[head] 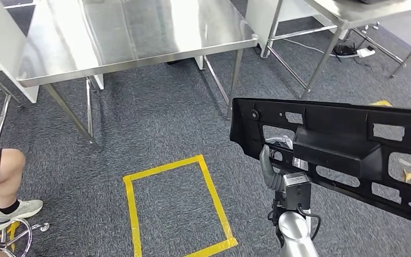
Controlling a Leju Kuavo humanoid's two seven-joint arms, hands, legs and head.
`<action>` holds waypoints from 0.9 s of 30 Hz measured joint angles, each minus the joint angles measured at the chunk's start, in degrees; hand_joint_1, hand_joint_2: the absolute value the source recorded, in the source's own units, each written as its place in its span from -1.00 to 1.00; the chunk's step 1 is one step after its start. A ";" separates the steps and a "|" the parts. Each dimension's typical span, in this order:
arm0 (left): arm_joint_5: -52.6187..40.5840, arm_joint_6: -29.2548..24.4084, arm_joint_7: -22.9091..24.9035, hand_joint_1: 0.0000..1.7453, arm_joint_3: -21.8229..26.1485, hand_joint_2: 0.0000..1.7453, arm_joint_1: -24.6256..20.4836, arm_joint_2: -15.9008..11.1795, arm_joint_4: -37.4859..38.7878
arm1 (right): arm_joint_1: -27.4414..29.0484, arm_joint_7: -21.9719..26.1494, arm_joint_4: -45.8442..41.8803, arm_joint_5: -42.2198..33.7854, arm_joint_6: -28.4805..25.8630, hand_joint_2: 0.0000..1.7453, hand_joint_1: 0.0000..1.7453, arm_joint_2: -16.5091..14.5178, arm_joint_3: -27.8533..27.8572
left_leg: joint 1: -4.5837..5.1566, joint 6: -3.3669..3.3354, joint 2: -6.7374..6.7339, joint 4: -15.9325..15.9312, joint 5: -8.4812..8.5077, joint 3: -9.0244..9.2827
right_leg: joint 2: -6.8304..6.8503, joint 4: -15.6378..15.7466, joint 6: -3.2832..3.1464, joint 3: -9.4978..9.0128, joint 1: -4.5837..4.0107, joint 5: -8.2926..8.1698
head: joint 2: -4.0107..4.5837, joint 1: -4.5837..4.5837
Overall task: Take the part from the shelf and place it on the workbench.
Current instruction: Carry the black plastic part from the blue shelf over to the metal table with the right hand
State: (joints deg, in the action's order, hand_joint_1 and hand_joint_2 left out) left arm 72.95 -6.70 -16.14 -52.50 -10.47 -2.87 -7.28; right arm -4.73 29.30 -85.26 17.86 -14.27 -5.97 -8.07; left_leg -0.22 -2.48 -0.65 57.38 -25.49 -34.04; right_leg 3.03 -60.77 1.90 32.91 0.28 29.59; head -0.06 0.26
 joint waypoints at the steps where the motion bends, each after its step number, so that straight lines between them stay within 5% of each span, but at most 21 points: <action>1: 0.02 -0.05 -0.01 -1.00 0.01 1.00 -0.14 -0.01 -0.02 | -0.19 0.01 0.30 0.00 0.00 1.00 1.00 -0.03 -0.01 | -0.14 -0.23 0.50 -0.06 0.13 0.03 | -1.26 -3.33 -0.08 1.59 0.14 1.51 | 0.00 0.04; 3: 0.14 -0.11 -0.01 -1.00 0.01 1.00 -0.37 -0.05 -0.03 | -0.33 0.02 1.05 -0.01 0.00 1.00 1.00 -0.05 -0.02 | -0.18 -0.39 1.69 -0.04 0.21 -0.09 | -2.47 -11.12 -0.21 5.39 0.22 4.31 | -0.01 0.07; 5: 0.37 -0.14 0.02 -1.00 0.01 1.00 -0.38 -0.04 -0.04 | -0.46 0.10 1.88 -0.01 -0.01 1.00 1.00 -0.04 -0.01 | -0.20 -0.39 2.99 0.00 0.22 -0.11 | -2.70 -13.25 0.33 6.76 0.34 4.29 | -0.01 0.07; 8: 0.79 -0.33 0.19 -1.00 0.00 1.00 -0.44 -0.04 -0.13 | -1.17 0.62 3.05 -0.21 -0.05 1.00 1.00 -0.08 -0.01 | -0.27 -0.04 4.75 0.19 0.14 0.04 | -3.93 -2.33 1.56 1.88 0.83 -0.56 | -0.01 0.06; 10: 1.19 -0.65 0.31 -1.00 0.01 1.00 -0.42 -0.14 -0.21 | -1.72 1.01 4.04 -0.40 -0.05 1.00 1.00 -0.24 -0.12 | -0.11 0.61 5.57 0.37 0.12 -0.21 | -4.92 2.39 1.30 -0.38 0.94 -2.23 | -0.01 0.01; 12: 1.68 -0.98 0.36 -1.00 0.02 1.00 -0.16 -0.32 -0.21 | -2.16 1.43 5.30 -0.62 -0.04 1.00 1.00 -0.47 -0.39 | -0.06 1.31 6.09 0.26 0.30 -0.51 | -4.67 2.73 0.56 -0.53 0.80 -2.45 | -0.01 -0.03; 15: 2.08 -1.13 0.33 -1.00 0.03 1.00 0.23 -0.53 -0.21 | -2.84 1.97 6.77 -0.93 -0.04 1.00 1.00 -0.91 -0.90 | -0.16 2.21 3.83 2.44 -1.25 -1.62 | -3.67 2.95 -0.48 -0.55 1.20 -2.75 | -0.01 -0.18; 18: 2.15 -1.14 0.30 -1.00 0.04 1.00 0.21 -0.55 -0.21 | -3.18 2.13 8.03 -0.97 -0.04 1.00 1.00 -1.09 -1.07 | -0.33 2.82 1.28 12.67 -6.23 -6.62 | -2.14 2.97 -1.39 -0.54 0.94 -2.62 | -0.01 -0.38; 20: 2.19 -1.12 0.30 -1.00 0.04 1.00 0.39 -0.55 -0.21 | -3.24 2.15 8.85 -0.97 -0.04 1.00 1.00 -1.10 -1.09 | -0.43 2.94 1.05 16.18 -6.76 -8.45 | -1.07 2.96 -1.51 -0.56 0.80 -2.53 | -0.01 -0.38; 21: 2.20 -1.11 0.30 -1.00 0.04 1.00 0.45 -0.57 -0.21 | -3.28 2.16 9.13 -0.98 -0.04 1.00 1.00 -1.11 -1.11 | -0.47 2.92 0.84 14.74 -5.51 -7.76 | -0.59 2.96 -1.51 -0.60 0.79 -2.51 | -0.01 -0.39; 24: 2.22 -1.15 0.30 -1.00 0.04 1.00 0.37 -0.70 -0.22 | -3.69 2.29 9.68 -1.26 -0.14 1.00 1.00 -1.15 -1.23 | -0.37 2.46 -1.16 3.93 -0.93 -2.09 | 0.52 2.92 -1.26 -0.78 0.49 -2.31 | -0.01 -0.36; 27: 2.21 -1.17 0.33 -1.00 0.02 1.00 0.25 -0.78 -0.23 | -4.06 3.11 10.12 -1.96 -0.90 1.00 1.00 -1.15 -1.40 | 0.12 1.72 -1.33 0.68 -0.25 -0.53 | 1.28 2.94 -0.63 -0.76 -0.05 -2.03 | -0.01 -0.13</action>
State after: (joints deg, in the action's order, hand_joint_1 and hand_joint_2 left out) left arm 75.15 -7.87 -15.81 -52.48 -10.22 -3.66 -7.52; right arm -8.79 32.41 -75.13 15.91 -15.17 -7.11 -9.47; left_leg -0.10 -0.76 -1.97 58.06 -25.74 -34.57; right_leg 4.31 -57.84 1.27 32.14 0.23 27.57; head -0.07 0.12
